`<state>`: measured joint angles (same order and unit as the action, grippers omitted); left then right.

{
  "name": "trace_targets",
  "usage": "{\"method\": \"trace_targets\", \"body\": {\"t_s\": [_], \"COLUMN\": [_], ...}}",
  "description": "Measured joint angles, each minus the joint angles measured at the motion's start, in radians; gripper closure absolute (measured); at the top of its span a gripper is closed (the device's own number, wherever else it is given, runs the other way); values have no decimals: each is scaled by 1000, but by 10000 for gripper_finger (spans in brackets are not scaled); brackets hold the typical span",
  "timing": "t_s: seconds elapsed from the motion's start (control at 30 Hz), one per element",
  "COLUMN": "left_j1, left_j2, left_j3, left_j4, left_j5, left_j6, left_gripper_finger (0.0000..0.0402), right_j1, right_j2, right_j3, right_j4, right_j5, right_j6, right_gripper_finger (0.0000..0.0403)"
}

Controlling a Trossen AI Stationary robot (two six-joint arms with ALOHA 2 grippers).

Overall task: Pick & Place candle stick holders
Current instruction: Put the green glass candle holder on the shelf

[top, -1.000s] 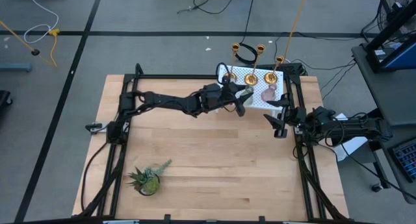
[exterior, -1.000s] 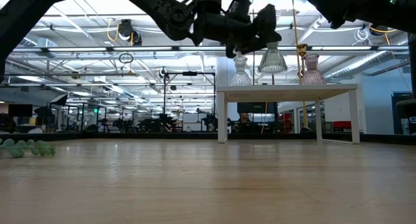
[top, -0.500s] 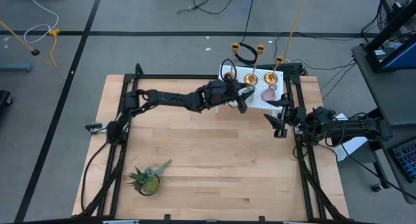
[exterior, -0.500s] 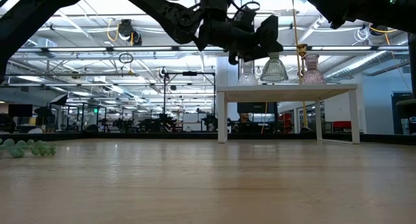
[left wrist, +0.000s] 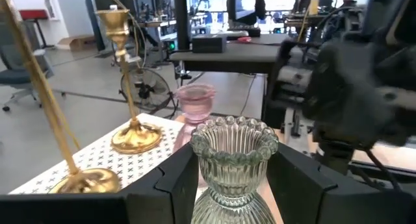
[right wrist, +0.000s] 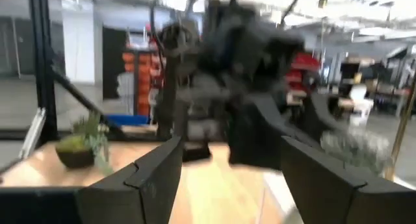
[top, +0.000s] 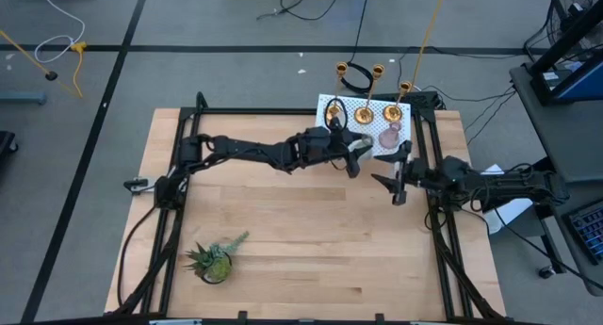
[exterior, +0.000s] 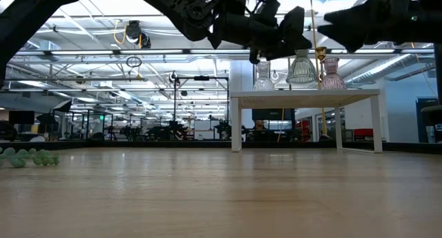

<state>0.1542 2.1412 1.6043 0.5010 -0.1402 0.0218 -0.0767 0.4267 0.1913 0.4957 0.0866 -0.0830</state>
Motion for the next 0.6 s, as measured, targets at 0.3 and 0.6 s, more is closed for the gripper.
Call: {"method": "trace_targets", "body": {"t_s": [0.3, 0.6], "left_j1": [-9, -22], "left_j2": [-63, -80], "left_j3": [-2, -2], "left_j4": [-61, -89], "left_j5": [1, 10], "left_j6": [10, 7], "left_gripper_finger": [229, 229], "right_j1": [0, 0], "right_j2": [0, 6], "right_j3": [0, 0], "right_j4": [-216, -254], "right_j5": [122, 107], "right_j6": [183, 278], "right_gripper_finger": [156, 156]}}
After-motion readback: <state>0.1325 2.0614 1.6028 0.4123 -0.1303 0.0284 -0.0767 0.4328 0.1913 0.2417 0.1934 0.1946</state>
